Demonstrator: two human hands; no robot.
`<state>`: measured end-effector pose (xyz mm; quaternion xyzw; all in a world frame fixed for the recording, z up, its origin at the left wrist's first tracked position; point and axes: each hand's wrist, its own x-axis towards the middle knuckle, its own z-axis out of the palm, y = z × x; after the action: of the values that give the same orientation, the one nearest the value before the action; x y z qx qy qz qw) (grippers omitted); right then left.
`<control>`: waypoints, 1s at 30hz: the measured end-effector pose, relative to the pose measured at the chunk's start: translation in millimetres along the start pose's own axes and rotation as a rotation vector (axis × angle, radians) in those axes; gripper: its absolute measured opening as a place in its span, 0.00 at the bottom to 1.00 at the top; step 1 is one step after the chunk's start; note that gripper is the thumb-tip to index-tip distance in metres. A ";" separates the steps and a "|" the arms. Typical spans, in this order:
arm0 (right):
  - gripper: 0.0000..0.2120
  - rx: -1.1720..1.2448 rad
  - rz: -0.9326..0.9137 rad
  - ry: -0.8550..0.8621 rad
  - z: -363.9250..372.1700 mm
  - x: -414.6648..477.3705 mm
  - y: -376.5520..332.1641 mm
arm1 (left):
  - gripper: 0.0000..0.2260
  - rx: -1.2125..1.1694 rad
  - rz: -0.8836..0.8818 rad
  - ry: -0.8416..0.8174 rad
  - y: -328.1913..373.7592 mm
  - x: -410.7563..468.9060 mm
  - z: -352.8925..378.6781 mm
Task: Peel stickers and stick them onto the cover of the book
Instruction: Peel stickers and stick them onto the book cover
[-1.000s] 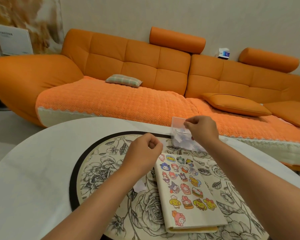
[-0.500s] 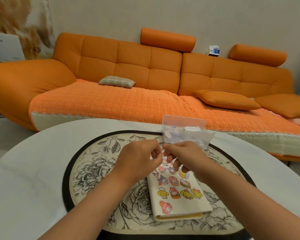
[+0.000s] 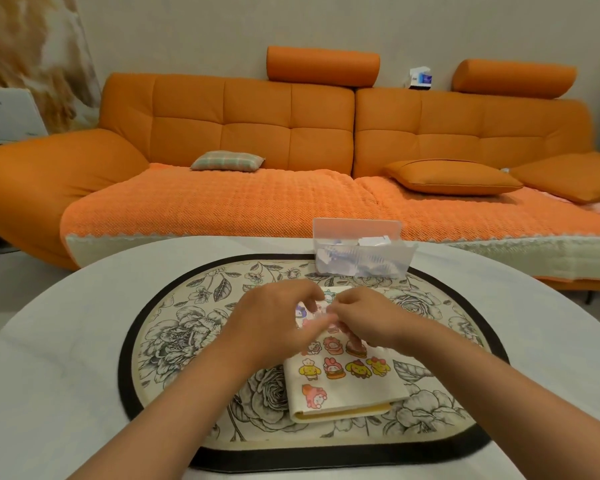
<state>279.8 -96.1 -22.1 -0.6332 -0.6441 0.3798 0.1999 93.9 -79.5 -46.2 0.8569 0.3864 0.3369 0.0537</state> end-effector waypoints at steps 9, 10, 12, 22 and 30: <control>0.15 -0.047 -0.291 -0.024 -13.3 -18.5 10.5 | 0.11 -0.450 -0.480 -0.207 20.3 1.9 -6.8; 0.14 -0.053 -0.296 -0.022 -13.8 -20.4 10.8 | 0.10 -0.463 -0.490 -0.216 21.9 1.8 -6.5; 0.13 -0.068 -0.294 -0.015 -14.8 -23.8 11.4 | 0.08 -0.492 -0.500 -0.217 25.7 0.8 -6.7; 0.11 0.176 -0.149 0.075 -17.8 -38.9 11.3 | 0.07 -0.596 -0.588 -0.023 44.4 -9.2 -12.9; 0.06 0.205 -0.152 0.102 -17.7 -44.7 12.5 | 0.08 -0.483 -0.564 -0.074 51.5 -14.2 -14.1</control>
<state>306.5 -136.3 -10.2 -0.5773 -0.6370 0.3948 0.3243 110.7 -127.7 -24.8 0.6909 0.5146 0.3591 0.3591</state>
